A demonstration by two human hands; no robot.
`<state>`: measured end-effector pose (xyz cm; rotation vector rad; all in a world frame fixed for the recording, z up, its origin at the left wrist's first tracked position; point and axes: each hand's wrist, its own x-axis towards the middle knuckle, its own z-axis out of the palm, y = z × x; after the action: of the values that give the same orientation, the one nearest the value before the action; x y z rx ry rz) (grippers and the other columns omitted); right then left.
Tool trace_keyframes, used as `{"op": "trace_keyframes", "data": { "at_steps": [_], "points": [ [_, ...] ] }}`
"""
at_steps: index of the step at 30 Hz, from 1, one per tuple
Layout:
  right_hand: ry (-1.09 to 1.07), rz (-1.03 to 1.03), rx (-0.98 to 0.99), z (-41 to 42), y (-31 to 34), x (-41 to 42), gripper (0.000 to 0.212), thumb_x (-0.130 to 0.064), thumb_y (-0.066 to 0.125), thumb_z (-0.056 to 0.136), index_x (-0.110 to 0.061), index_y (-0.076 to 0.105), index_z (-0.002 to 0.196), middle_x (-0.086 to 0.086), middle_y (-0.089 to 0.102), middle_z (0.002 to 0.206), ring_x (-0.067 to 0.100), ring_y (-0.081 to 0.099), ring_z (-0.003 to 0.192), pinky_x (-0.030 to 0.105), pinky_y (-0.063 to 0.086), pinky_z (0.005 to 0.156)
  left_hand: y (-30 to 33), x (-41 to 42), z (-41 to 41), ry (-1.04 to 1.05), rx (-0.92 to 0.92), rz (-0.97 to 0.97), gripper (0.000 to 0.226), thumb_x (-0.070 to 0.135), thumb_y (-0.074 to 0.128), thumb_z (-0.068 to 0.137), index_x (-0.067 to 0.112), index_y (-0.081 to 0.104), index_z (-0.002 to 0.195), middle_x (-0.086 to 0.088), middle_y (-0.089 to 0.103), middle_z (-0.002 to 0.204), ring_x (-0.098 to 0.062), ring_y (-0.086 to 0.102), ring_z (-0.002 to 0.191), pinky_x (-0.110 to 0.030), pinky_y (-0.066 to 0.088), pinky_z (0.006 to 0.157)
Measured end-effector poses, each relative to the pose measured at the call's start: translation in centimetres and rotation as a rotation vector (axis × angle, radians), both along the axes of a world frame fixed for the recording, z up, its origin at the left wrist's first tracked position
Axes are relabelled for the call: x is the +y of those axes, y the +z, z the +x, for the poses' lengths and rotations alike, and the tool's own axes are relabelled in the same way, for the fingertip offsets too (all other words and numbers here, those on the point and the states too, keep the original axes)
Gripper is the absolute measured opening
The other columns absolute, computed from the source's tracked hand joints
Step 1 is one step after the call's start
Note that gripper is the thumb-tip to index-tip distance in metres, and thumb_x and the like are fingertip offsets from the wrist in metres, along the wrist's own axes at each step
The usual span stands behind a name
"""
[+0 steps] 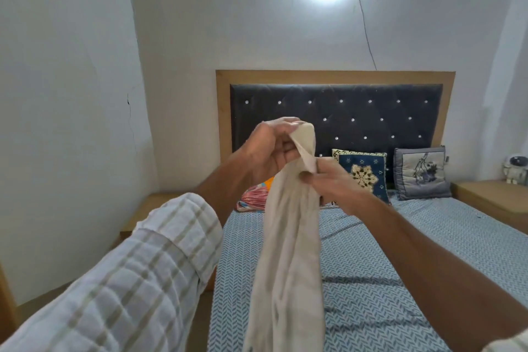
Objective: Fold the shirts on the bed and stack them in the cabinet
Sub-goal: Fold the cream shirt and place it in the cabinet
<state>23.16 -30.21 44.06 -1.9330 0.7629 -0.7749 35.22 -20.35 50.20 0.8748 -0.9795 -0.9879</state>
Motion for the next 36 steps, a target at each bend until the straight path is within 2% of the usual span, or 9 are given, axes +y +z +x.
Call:
{"op": "trace_keyframes", "data": {
  "at_steps": [5,10,14,18,21,24,28,33,36],
  "points": [
    [0.14,0.393,-0.448,-0.6,1.8,-1.7,0.028,0.003,0.05,0.098,-0.008,0.069,0.115,0.017,0.072,0.109,0.025,0.071,0.091,0.035,0.059,0.077,-4.3,0.3,3.8,0.362,-0.507,0.077,0.056,-0.001,0.066,0.087,0.016,0.05,0.139,-0.012,0.064,0.121,-0.026,0.066,0.108,-0.04,0.057,0.093],
    [0.071,0.454,-0.541,0.4,2.9,-3.9,0.028,-0.006,0.051,0.101,-0.009,0.062,0.127,0.016,0.07,0.119,0.026,0.069,0.101,0.039,0.06,0.079,-10.5,0.5,3.3,0.067,-0.648,0.404,0.025,0.022,0.075,0.089,0.021,0.064,0.112,-0.006,0.072,0.111,-0.024,0.071,0.099,-0.04,0.062,0.078],
    [-0.349,-0.116,0.131,1.3,0.4,-3.8,0.058,-0.029,0.069,0.09,-0.018,0.037,0.138,0.008,0.058,0.12,0.025,0.058,0.105,0.039,0.051,0.088,-10.2,-1.0,1.6,0.197,-0.201,0.362,0.018,0.016,0.055,0.1,0.004,0.064,0.111,-0.018,0.072,0.104,-0.032,0.072,0.089,-0.047,0.063,0.071],
    [-0.235,-0.338,-0.159,-0.4,-4.5,-0.2,0.048,-0.036,0.079,0.082,-0.019,0.053,0.12,-0.001,0.058,0.113,0.015,0.061,0.101,0.026,0.052,0.084,-8.0,-2.8,2.4,0.269,0.198,0.233,0.022,0.007,0.041,0.104,0.004,0.06,0.093,-0.014,0.065,0.088,-0.023,0.066,0.077,-0.034,0.059,0.049],
    [-0.016,-0.245,0.037,-2.1,-8.5,1.7,0.046,-0.044,0.085,0.074,-0.035,0.057,0.109,-0.012,0.065,0.106,0.001,0.063,0.093,0.024,0.053,0.08,-6.8,-3.6,3.4,0.28,0.376,0.153,0.017,0.012,0.041,0.104,0.004,0.056,0.107,-0.014,0.062,0.089,-0.022,0.065,0.074,-0.033,0.057,0.047],
    [-0.056,-0.074,0.278,-2.6,-11.9,1.4,0.036,-0.046,0.083,0.072,-0.025,0.071,0.099,-0.005,0.075,0.095,0.012,0.07,0.087,0.039,0.059,0.08,-5.7,-3.5,3.9,0.277,0.366,0.118,0.022,0.015,0.039,0.106,0.0,0.053,0.115,-0.016,0.064,0.094,-0.025,0.067,0.08,-0.035,0.059,0.052],
    [-0.199,0.106,0.033,-3.7,-11.0,0.0,0.019,-0.026,0.06,0.098,-0.013,0.072,0.092,0.015,0.074,0.096,0.035,0.07,0.095,0.052,0.054,0.087,-6.0,-3.0,5.8,0.392,0.356,0.112,0.023,0.014,0.042,0.106,-0.004,0.051,0.118,-0.024,0.062,0.109,-0.033,0.068,0.095,-0.042,0.062,0.071],
    [-0.112,0.328,-0.139,-4.1,-6.2,-1.2,0.03,-0.032,0.053,0.101,-0.01,0.072,0.108,0.013,0.076,0.1,0.026,0.072,0.089,0.04,0.058,0.08,-10.1,-1.4,5.5,0.365,-0.411,0.359,0.006,0.008,0.067,0.092,0.013,0.064,0.09,-0.014,0.062,0.094,-0.022,0.062,0.082,-0.04,0.056,0.081],
    [-0.093,0.422,-0.135,-3.3,-3.9,-1.7,0.043,-0.045,0.053,0.099,-0.007,0.074,0.103,0.016,0.075,0.099,0.027,0.073,0.088,0.039,0.057,0.083,-12.2,-1.5,3.4,0.377,-0.861,0.354,0.044,0.022,0.084,0.074,0.019,0.062,0.111,0.0,0.065,0.108,-0.017,0.063,0.097,-0.041,0.056,0.092]
  ]
}}
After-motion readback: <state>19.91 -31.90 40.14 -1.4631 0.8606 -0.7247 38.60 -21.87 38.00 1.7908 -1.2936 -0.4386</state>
